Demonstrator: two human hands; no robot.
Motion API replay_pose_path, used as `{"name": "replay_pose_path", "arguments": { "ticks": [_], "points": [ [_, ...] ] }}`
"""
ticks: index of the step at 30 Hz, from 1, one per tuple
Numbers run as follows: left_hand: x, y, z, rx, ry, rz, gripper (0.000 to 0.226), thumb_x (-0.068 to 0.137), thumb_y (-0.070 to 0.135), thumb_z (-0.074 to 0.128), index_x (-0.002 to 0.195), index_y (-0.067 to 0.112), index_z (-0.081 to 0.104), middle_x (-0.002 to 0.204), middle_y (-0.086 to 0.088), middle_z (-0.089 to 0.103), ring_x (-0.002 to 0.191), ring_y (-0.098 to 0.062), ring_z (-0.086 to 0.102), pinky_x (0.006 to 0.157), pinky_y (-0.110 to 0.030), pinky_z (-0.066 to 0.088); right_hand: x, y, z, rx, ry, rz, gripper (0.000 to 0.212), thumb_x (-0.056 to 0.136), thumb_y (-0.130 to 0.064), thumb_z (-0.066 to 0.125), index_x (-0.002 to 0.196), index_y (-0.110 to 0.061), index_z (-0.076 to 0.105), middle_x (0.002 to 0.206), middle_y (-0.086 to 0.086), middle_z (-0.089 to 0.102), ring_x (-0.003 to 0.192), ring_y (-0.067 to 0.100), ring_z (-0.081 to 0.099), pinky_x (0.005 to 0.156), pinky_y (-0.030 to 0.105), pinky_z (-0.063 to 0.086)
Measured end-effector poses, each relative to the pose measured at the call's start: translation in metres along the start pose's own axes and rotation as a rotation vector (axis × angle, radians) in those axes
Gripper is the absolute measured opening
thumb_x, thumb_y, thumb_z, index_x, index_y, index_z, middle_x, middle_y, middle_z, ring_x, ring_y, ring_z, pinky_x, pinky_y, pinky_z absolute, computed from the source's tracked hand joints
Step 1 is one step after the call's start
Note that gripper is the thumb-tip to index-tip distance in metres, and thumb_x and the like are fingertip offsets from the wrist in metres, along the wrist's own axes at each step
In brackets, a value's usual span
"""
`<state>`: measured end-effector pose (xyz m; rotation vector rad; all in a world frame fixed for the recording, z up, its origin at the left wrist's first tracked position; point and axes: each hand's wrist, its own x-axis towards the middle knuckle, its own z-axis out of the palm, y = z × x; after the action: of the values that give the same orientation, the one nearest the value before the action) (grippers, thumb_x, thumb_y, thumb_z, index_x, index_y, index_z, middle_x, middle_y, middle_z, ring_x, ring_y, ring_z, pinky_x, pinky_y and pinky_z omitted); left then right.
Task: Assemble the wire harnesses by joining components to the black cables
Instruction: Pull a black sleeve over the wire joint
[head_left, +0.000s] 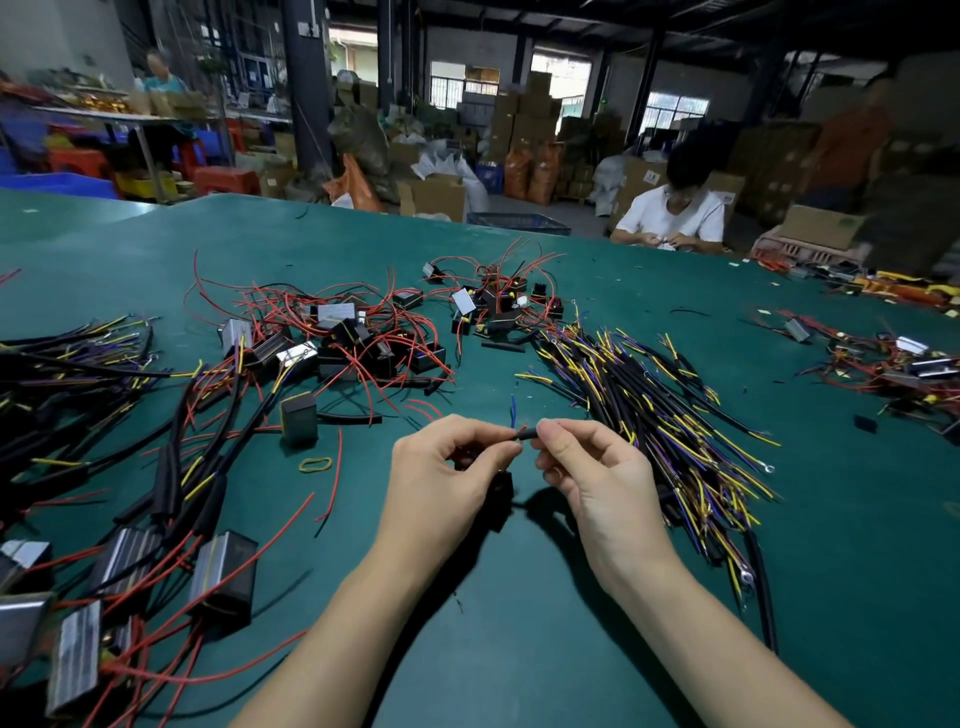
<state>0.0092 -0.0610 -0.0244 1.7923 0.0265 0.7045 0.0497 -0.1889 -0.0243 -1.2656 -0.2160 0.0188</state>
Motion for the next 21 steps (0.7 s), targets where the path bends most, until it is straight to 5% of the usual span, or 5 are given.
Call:
{"name": "replay_pose_path", "arguments": {
  "ticks": [8, 13, 21],
  "points": [
    [-0.001, 0.000, 0.000, -0.033, 0.008, -0.066, 0.010, 0.075, 0.011, 0.078, 0.074, 0.020, 0.076, 0.065, 0.004, 0.071, 0.058, -0.011, 0.062, 0.060, -0.025, 0.050, 0.007, -0.009, -0.005, -0.157, -0.099, -0.043, 0.012, 0.087, -0.010, 0.065, 0.076, -0.008, 0.069, 0.069, 0.005, 0.069, 0.058, 0.010, 0.058, 0.054, 0.018, 0.044],
    [0.000, -0.001, 0.000, -0.052, 0.023, -0.100, 0.016, 0.073, 0.010, 0.079, 0.074, 0.019, 0.066, 0.064, 0.002, 0.071, 0.062, -0.022, 0.068, 0.055, -0.031, 0.053, 0.008, -0.012, -0.002, -0.253, -0.147, -0.088, 0.010, 0.087, -0.008, 0.065, 0.078, -0.006, 0.069, 0.066, 0.003, 0.069, 0.055, 0.009, 0.057, 0.052, 0.017, 0.043],
    [-0.002, 0.003, -0.001, 0.006, -0.057, -0.015, 0.015, 0.072, 0.005, 0.080, 0.071, 0.015, 0.068, 0.066, 0.006, 0.070, 0.062, -0.009, 0.066, 0.061, -0.020, 0.053, 0.009, -0.017, -0.004, -0.428, -0.244, -0.105, 0.013, 0.086, -0.010, 0.067, 0.074, -0.013, 0.068, 0.056, -0.008, 0.065, 0.050, 0.003, 0.056, 0.053, 0.013, 0.042]
  ]
}}
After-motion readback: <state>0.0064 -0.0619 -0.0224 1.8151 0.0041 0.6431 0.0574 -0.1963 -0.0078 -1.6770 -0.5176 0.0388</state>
